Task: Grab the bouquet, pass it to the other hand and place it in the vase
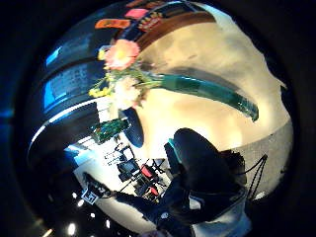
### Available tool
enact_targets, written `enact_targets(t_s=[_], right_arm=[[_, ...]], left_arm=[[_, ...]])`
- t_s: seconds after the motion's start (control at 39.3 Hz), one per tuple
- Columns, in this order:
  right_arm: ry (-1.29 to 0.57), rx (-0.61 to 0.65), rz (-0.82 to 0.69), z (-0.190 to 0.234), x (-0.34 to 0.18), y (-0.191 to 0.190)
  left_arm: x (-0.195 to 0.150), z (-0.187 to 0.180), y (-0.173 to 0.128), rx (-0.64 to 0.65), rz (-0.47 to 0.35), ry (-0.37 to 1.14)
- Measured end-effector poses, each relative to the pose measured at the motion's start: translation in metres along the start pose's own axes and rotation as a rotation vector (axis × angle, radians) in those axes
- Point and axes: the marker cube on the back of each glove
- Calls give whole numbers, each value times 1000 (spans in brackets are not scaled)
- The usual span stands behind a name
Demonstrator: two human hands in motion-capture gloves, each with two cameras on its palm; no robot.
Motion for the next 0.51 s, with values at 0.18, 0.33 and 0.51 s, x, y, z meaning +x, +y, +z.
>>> enact_targets(t_s=[0.18, 0.33, 0.51], right_arm=[[26, 68, -59, 39, 2, -45], [69, 23, -8, 71, 5, -61], [110, 152, -16, 84, 2, -62]], left_arm=[[-1, -8, 1, 15, -2, 12], [0, -6, 3, 38, -17, -31], [-4, -3, 2, 42, -29, -59]])
